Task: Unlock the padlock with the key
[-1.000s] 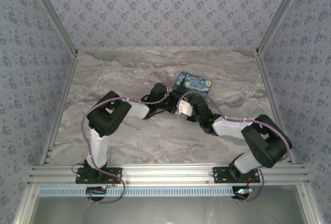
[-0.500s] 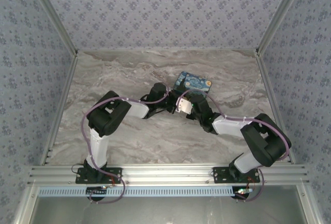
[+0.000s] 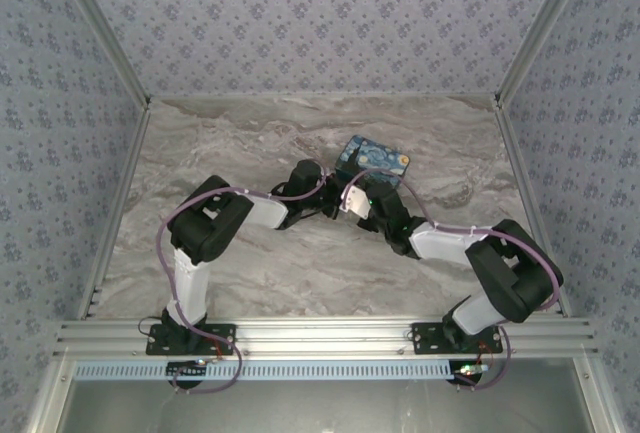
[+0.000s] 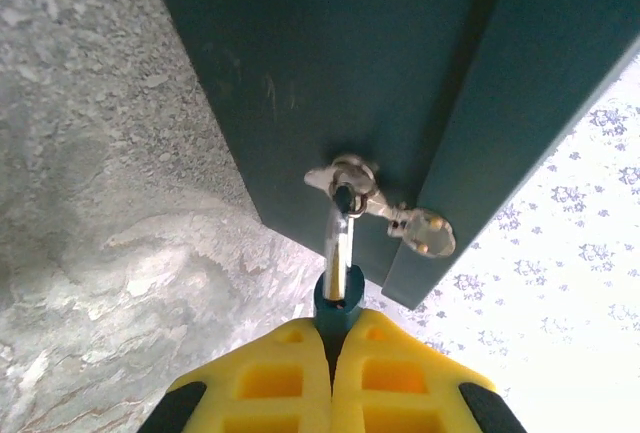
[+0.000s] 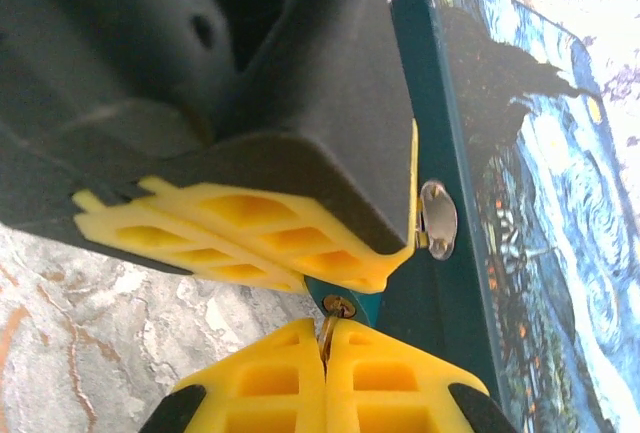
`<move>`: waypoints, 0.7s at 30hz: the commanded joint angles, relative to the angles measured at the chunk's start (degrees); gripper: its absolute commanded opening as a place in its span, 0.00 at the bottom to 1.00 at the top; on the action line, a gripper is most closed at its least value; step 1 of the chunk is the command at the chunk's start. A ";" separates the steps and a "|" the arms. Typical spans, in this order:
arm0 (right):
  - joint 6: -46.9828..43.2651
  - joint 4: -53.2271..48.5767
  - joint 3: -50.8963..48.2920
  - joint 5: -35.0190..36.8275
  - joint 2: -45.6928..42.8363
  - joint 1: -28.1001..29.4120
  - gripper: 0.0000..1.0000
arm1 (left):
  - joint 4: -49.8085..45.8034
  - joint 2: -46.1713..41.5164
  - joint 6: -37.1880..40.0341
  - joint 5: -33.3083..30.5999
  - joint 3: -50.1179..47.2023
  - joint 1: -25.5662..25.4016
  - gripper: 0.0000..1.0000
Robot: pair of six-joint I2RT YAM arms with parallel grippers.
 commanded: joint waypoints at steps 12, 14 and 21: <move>20.74 -8.02 4.99 -5.85 -5.58 -1.24 0.00 | 1.98 -2.38 0.15 0.23 -0.66 -0.17 0.00; 24.03 -9.33 5.31 -6.68 -5.56 -1.54 0.00 | 1.89 -2.46 0.34 0.24 -0.66 -0.12 0.00; 39.82 -3.25 0.11 -11.19 -5.54 -2.37 0.00 | 0.80 -2.64 1.18 -0.19 -0.92 -0.19 0.07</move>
